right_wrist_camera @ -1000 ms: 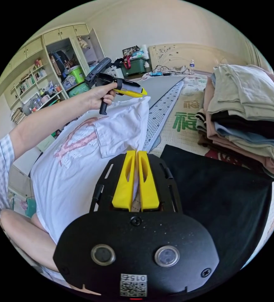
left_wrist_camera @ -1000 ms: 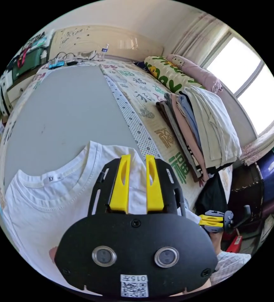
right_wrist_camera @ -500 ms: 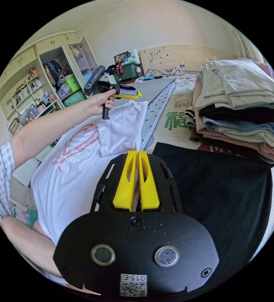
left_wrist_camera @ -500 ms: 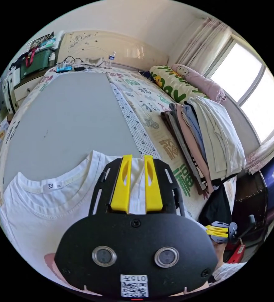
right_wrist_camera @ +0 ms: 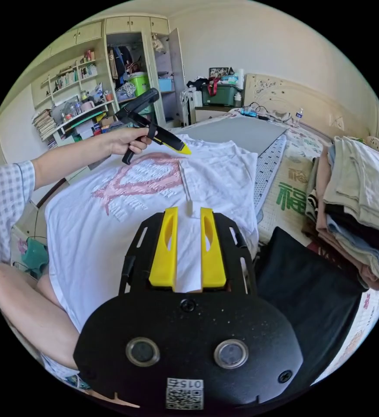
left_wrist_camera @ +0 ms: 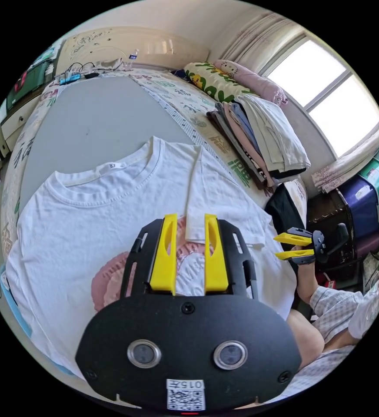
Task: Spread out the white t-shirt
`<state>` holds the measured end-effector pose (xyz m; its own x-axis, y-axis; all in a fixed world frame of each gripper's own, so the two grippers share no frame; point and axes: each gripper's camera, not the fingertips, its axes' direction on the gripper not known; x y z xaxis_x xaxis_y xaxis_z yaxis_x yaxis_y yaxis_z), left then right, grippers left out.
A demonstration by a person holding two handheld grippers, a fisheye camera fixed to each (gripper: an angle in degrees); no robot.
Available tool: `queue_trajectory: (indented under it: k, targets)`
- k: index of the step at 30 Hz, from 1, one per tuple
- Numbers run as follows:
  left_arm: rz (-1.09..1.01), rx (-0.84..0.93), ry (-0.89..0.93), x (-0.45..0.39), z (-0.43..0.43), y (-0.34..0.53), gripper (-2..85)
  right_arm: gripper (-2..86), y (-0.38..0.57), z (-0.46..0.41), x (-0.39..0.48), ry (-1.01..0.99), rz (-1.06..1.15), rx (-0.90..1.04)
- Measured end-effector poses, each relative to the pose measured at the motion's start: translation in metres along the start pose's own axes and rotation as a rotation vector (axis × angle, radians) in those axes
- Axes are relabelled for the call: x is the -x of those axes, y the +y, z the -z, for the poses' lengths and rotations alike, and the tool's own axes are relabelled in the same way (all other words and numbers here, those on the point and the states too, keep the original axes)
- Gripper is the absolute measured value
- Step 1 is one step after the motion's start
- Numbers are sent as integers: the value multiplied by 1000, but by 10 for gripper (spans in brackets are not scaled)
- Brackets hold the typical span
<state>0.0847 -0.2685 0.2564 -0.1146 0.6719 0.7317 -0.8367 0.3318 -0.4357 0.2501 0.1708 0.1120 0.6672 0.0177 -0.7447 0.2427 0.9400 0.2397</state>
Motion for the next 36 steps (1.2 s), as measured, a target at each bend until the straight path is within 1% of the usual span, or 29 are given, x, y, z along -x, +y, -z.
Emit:
queue_trajectory:
  k: [2, 4, 7, 8, 11, 18, 21, 22, 24, 26, 27, 29, 30, 32, 33, 35, 36]
  targets:
    - [-7, 25, 34, 4, -9, 9, 88, 57, 4, -10, -33, 11, -30, 62]
    - [-14, 28, 13, 5, -15, 15, 81, 43, 14, -11, -57, 14, -44, 92]
    - [-18, 30, -27, 8, -23, 26, 47, 16, 39, 2, -90, 26, -38, 92]
    - [-22, 30, -19, 10, -26, 31, 22, 10, 51, 7, -103, 33, -36, 98]
    - [-35, 23, -5, 14, -32, 47, 1, 0, 81, 20, -136, 44, -22, 114]
    - [-46, -6, -58, 13, -51, 84, 0, 0, 162, 51, -218, 61, -29, 134]
    - [-22, -8, -112, 10, -53, 107, 18, 43, 210, 79, -251, 93, -80, 165]
    - [-28, -25, -146, 6, -48, 123, 30, 63, 236, 98, -262, 123, -112, 172]
    - [-53, -75, -188, -4, -35, 155, 45, 69, 276, 133, -272, 149, -129, 171]
    - [-49, -191, -236, -19, -8, 217, 58, 66, 326, 194, -282, 150, -145, 144]
    - [-45, -229, -237, -23, -2, 236, 58, 66, 336, 211, -284, 147, -153, 136]
    - [-38, -352, -196, -39, 18, 314, 55, 58, 363, 298, -287, 130, -184, 50]
    - [-36, -370, -184, -43, 21, 333, 54, 55, 367, 322, -285, 127, -186, 20]
    - [-25, -440, -154, -64, 31, 409, 44, 30, 378, 421, -267, 132, -185, -116]
    - [-23, -465, -151, -69, 33, 428, 39, 24, 381, 445, -261, 136, -182, -147]
    - [-2, -574, -166, -92, 35, 502, 5, 5, 387, 526, -235, 141, -163, -206]
    - [-9, -587, -185, -98, 34, 519, 3, 3, 389, 543, -229, 144, -157, -205]
